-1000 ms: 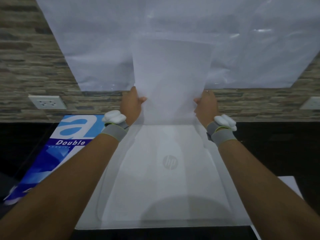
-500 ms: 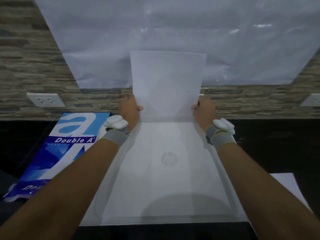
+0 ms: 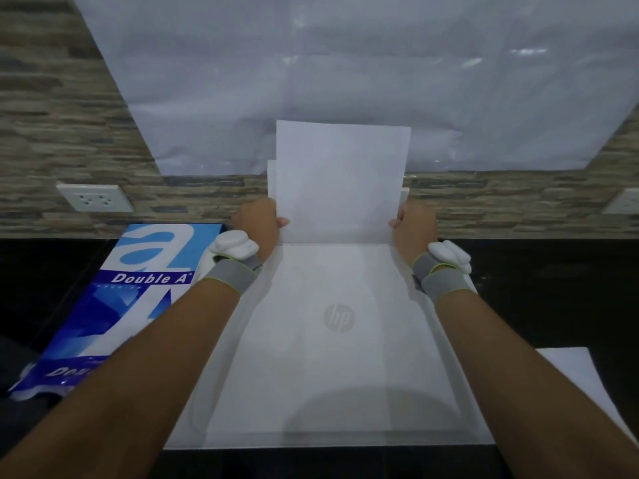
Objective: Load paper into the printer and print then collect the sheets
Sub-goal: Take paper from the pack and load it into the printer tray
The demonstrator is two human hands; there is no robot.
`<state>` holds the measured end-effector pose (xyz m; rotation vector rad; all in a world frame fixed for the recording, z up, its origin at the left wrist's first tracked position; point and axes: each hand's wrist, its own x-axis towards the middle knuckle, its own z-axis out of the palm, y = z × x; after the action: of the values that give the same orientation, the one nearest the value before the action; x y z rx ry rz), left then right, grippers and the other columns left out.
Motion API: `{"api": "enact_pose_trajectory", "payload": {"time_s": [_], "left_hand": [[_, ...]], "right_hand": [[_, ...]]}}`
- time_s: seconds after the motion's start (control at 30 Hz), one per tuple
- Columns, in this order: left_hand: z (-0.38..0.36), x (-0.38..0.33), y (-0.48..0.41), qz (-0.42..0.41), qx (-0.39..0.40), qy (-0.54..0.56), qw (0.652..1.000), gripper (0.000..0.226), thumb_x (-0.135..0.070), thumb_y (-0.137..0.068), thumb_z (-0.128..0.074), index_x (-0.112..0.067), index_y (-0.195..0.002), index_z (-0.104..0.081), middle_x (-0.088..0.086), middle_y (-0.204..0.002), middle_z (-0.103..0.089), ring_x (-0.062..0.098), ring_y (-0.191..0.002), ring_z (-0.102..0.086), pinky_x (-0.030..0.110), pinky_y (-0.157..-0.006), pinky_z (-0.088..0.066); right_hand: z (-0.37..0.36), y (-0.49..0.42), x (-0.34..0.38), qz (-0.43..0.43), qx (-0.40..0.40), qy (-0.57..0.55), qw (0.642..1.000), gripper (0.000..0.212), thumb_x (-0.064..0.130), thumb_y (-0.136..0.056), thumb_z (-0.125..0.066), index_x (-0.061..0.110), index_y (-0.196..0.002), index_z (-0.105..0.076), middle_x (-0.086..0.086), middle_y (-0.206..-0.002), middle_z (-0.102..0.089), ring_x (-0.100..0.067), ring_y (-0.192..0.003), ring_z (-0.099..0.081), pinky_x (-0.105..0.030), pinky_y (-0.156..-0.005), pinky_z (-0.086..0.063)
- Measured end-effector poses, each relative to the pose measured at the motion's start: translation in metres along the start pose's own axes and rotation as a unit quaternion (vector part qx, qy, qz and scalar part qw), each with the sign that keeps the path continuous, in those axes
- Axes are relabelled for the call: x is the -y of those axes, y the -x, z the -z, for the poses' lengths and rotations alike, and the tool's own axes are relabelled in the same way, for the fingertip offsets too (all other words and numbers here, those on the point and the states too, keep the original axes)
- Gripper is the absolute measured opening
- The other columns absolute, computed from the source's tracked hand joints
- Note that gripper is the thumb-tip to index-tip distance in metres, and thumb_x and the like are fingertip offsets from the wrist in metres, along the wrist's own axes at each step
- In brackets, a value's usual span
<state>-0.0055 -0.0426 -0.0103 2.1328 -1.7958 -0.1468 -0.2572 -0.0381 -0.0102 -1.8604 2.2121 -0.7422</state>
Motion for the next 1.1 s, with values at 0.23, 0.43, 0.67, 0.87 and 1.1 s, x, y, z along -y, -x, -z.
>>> {"api": "enact_pose_trajectory", "payload": {"time_s": [0.23, 0.43, 0.67, 0.87, 1.1], "left_hand": [[0.002, -0.003, -0.014, 0.031, -0.019, 0.052, 0.998, 0.032, -0.037, -0.092, -0.058, -0.006, -0.089, -0.065, 0.019, -0.097, -0.072, 0.036, -0.089, -0.067, 0.034, -0.067, -0.040], [-0.001, 0.006, -0.014, 0.007, 0.002, 0.010, 1.000, 0.027, -0.036, -0.092, -0.057, -0.010, -0.084, -0.059, 0.016, -0.097, -0.070, 0.035, -0.088, -0.065, 0.036, -0.069, -0.044], [-0.003, 0.010, -0.016, 0.018, 0.021, 0.009, 1.000, 0.032, -0.040, -0.087, -0.063, -0.010, -0.078, -0.059, 0.017, -0.096, -0.072, 0.035, -0.085, -0.068, 0.033, -0.064, -0.042], [0.002, -0.005, 0.009, 0.091, -0.076, 0.000, 0.993, 0.071, -0.041, -0.072, -0.079, 0.002, -0.118, -0.049, 0.025, -0.114, -0.065, 0.039, -0.104, -0.063, 0.045, -0.086, -0.050], [0.014, 0.004, 0.054, 0.023, -0.104, 0.069, 0.992, 0.038, -0.012, -0.090, -0.053, -0.001, -0.126, -0.047, 0.019, -0.129, -0.052, 0.032, -0.120, -0.048, 0.040, -0.098, -0.039]], "right_hand": [[0.004, -0.005, 0.006, -0.014, -0.033, -0.047, 0.998, 0.017, 0.005, -0.094, -0.048, -0.007, -0.097, -0.060, -0.026, -0.106, -0.063, -0.035, -0.099, -0.058, -0.027, -0.067, -0.029], [0.005, -0.005, 0.006, 0.007, -0.020, -0.007, 1.000, 0.015, 0.003, -0.093, -0.047, 0.002, -0.087, -0.061, -0.023, -0.103, -0.067, -0.033, -0.097, -0.060, -0.026, -0.066, -0.030], [0.008, -0.001, 0.011, -0.007, -0.024, 0.062, 0.998, 0.032, 0.027, -0.094, -0.051, -0.001, -0.089, -0.066, -0.021, -0.099, -0.068, -0.034, -0.093, -0.063, -0.034, -0.076, -0.048], [0.007, 0.017, 0.013, -0.030, -0.043, 0.074, 0.996, 0.038, 0.030, -0.092, -0.054, -0.005, -0.108, -0.057, -0.024, -0.112, -0.061, -0.037, -0.107, -0.054, -0.041, -0.093, -0.040], [0.009, 0.073, 0.027, 0.001, -0.067, -0.035, 0.997, 0.036, 0.020, -0.091, -0.055, 0.007, -0.124, -0.047, -0.017, -0.130, -0.048, -0.033, -0.120, -0.045, -0.040, -0.094, -0.038]]}}
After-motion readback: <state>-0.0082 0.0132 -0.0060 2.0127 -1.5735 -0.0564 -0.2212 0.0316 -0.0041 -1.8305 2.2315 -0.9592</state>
